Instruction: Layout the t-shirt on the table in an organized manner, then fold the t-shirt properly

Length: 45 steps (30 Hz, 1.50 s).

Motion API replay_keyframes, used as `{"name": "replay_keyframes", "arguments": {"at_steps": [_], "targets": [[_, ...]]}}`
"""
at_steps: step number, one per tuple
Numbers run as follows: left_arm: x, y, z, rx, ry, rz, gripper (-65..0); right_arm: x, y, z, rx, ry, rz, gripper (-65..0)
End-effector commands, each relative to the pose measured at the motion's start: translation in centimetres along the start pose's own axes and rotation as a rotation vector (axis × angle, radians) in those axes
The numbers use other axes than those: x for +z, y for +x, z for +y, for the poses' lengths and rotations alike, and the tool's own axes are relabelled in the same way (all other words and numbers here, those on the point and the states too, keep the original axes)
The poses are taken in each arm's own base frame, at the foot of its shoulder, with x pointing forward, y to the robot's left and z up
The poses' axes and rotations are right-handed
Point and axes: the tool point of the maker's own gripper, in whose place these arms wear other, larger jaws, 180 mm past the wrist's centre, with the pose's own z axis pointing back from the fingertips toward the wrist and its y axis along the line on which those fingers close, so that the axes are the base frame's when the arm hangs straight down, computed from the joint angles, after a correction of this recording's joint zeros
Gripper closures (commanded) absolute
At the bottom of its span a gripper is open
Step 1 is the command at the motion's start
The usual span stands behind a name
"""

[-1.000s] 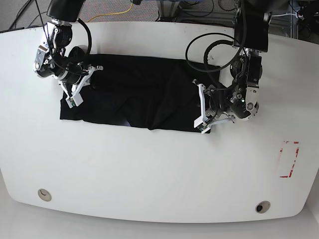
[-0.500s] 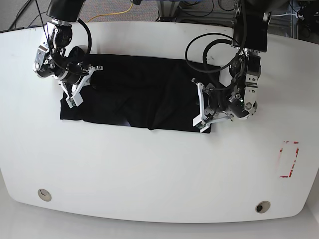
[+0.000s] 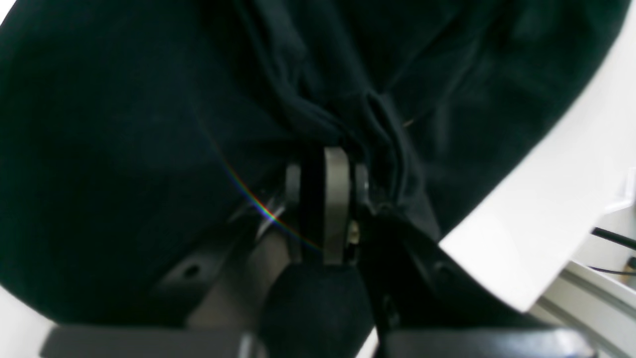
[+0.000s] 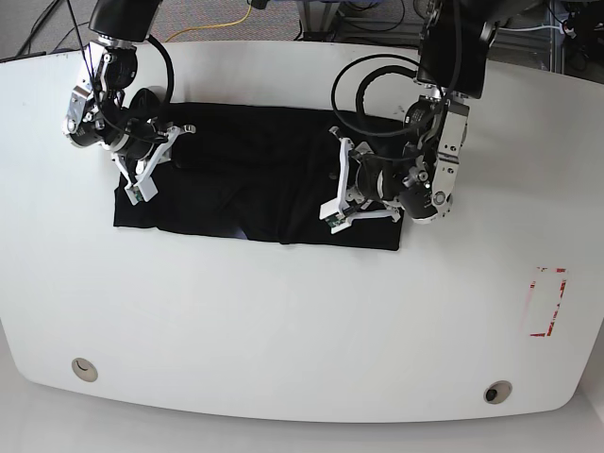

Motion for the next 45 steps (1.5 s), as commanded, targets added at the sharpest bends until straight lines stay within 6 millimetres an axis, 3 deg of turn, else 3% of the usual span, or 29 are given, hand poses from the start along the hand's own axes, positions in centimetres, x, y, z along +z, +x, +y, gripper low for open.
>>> {"name": "replay_keyframes", "arguments": {"at_steps": [1, 14, 19, 24, 33, 38, 42, 45], "targets": [[0.7, 2.4, -0.9, -0.017, -0.048, -0.093, -3.9, 0.4, 0.6, -0.3, 0.016, -0.010, -0.007, -6.2], [2.7, 7.7, -6.0, -0.020, -0.328, -0.327, -4.2, 0.4, 0.6, -0.2, 0.017, -0.009, -0.006, -6.2], [3.7, 8.9, -6.6, -0.020, -0.383, -0.381, -4.2, 0.4, 0.7, -0.3, 0.018, -0.009, -0.008, -6.2], [5.3, 8.7, -3.1, 0.008, -0.305, -0.399, -4.2, 0.3, 0.9, -0.2, 0.019, -0.008, -0.012, -6.2], [6.6, 5.7, 3.7, 0.242, -0.091, -0.357, -4.2, 0.3, 0.9, -0.2, 0.019, -0.008, -0.012, -6.2], [5.8, 4.3, 4.7, 0.278, -0.019, -0.294, -4.2, 0.3, 0.8, -0.2, 0.018, -0.008, -0.011, -6.2], [4.2, 2.7, 4.2, 0.268, 0.016, -0.209, -4.0, 0.3, 0.9, -0.2, 0.019, -0.008, -0.012, -6.2], [3.3, 2.7, 3.5, 0.275, 0.026, -0.183, -4.0, 0.3, 0.9, -0.2, 0.019, -0.008, -0.012, -6.2]]}}
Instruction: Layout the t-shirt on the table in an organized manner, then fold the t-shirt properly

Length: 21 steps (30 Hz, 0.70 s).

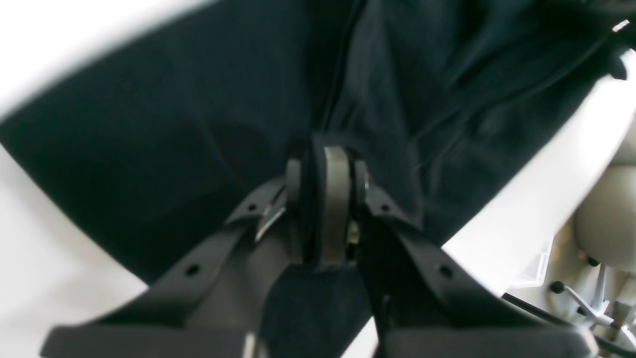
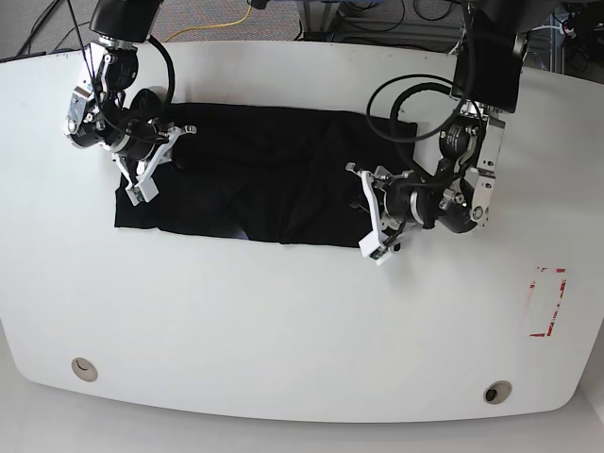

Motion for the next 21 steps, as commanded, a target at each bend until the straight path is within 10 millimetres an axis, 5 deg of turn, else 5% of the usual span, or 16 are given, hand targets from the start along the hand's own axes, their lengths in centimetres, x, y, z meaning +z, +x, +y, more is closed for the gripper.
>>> {"name": "replay_keyframes", "arguments": {"at_steps": [1, 13, 21], "targets": [[-0.1, 1.6, -0.8, -0.013, -0.003, -0.041, -4.0, 0.4, 0.8, -0.3, 0.018, -0.011, -0.012, -6.2], [-2.2, -0.3, -2.4, -0.073, 0.029, 0.046, -3.9, 0.4, 0.8, -0.3, 0.018, -0.011, -0.012, -6.2], [-3.2, -0.8, -6.3, -0.135, -0.110, 0.040, -3.9, 0.4, 0.8, -0.3, 0.018, -0.011, -0.012, -6.2]]}}
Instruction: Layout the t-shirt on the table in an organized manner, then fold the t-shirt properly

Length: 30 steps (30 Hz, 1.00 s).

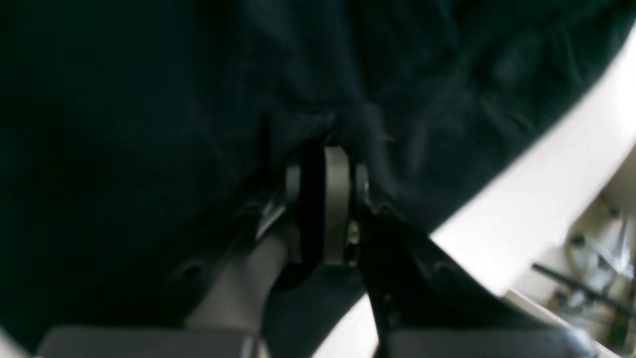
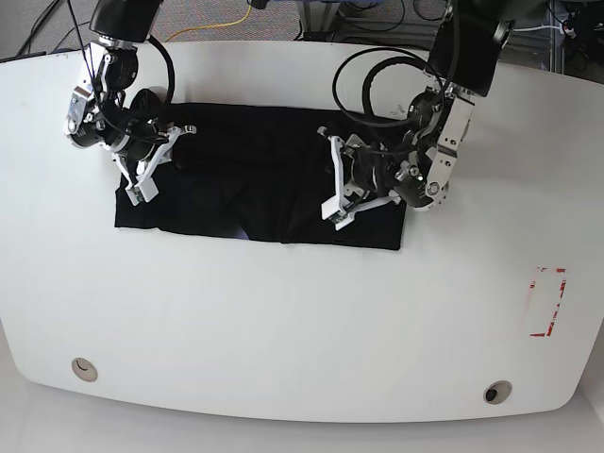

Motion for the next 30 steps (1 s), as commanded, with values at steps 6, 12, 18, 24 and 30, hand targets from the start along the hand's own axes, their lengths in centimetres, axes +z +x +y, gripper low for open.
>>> {"name": "replay_keyframes", "arguments": {"at_steps": [6, 12, 18, 24, 30], "targets": [[1.3, 3.8, -4.0, -0.028, -0.214, -0.161, -3.9, 0.4, 0.8, -0.3, 0.019, -0.011, -0.012, -6.2], [3.6, 6.4, -5.6, -0.033, -0.332, -0.284, -4.0, 0.4, 0.8, -0.3, 0.019, -0.011, -0.012, -6.2], [5.5, 7.4, -4.2, -0.016, -0.313, -0.348, -4.0, 0.4, 0.7, -0.3, 0.018, -0.011, -0.009, -6.2], [7.1, 6.4, 1.0, 0.022, -0.158, -0.332, -4.0, 0.4, 0.7, -0.3, 0.018, -0.011, -0.009, -6.2], [7.9, 4.7, 5.5, 0.090, 0.023, -0.276, -4.2, 0.4, 0.7, -0.3, 0.018, -0.011, -0.009, -6.2]]}}
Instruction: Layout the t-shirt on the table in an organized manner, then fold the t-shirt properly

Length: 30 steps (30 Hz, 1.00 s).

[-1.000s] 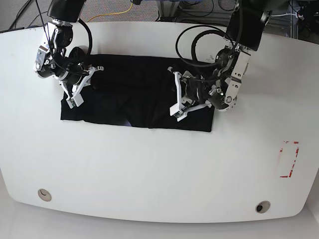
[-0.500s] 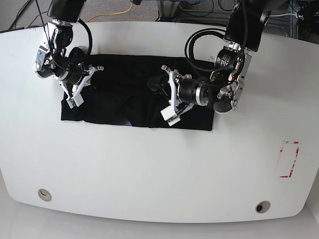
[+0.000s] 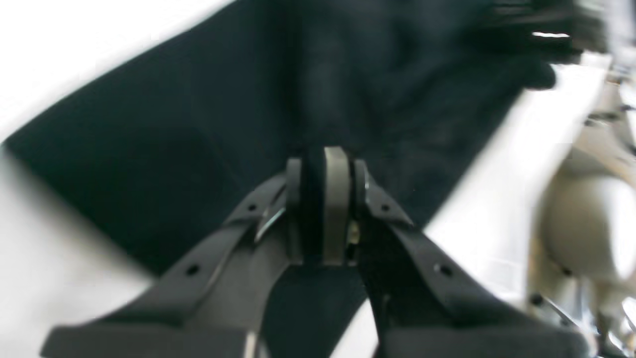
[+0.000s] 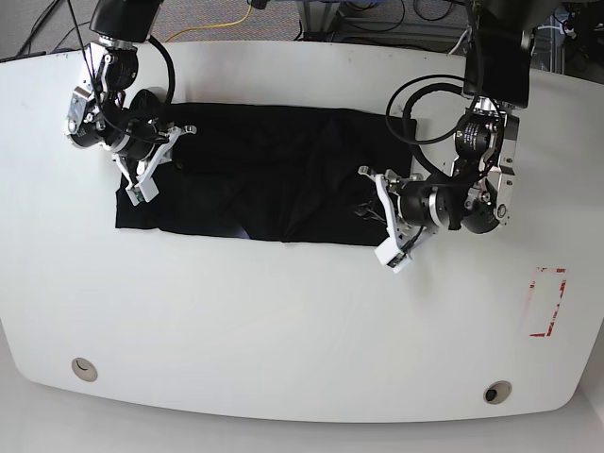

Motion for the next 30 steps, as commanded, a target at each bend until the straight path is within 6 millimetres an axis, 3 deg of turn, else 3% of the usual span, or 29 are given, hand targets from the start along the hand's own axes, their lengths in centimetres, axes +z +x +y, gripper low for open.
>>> {"name": "replay_keyframes", "arguments": {"at_steps": [1, 8, 17, 30], "targets": [[0.6, 1.5, 0.5, -0.021, 0.029, -0.041, -4.2, 0.4, 0.7, -0.3, 0.018, -0.010, -0.010, -6.2], [0.5, 0.3, 2.4, -0.046, 0.144, 0.024, -4.2, 0.4, 0.8, -0.3, 0.018, -0.009, -0.012, -6.2], [-2.0, -2.1, 2.1, -0.029, 0.169, 0.125, -4.2, 0.4, 0.8, -0.3, 0.018, -0.009, -0.012, -6.2], [-3.0, -3.4, 1.1, -0.012, 0.138, 0.150, -4.2, 0.4, 0.6, -0.3, 0.016, -0.009, -0.009, -6.2]]}}
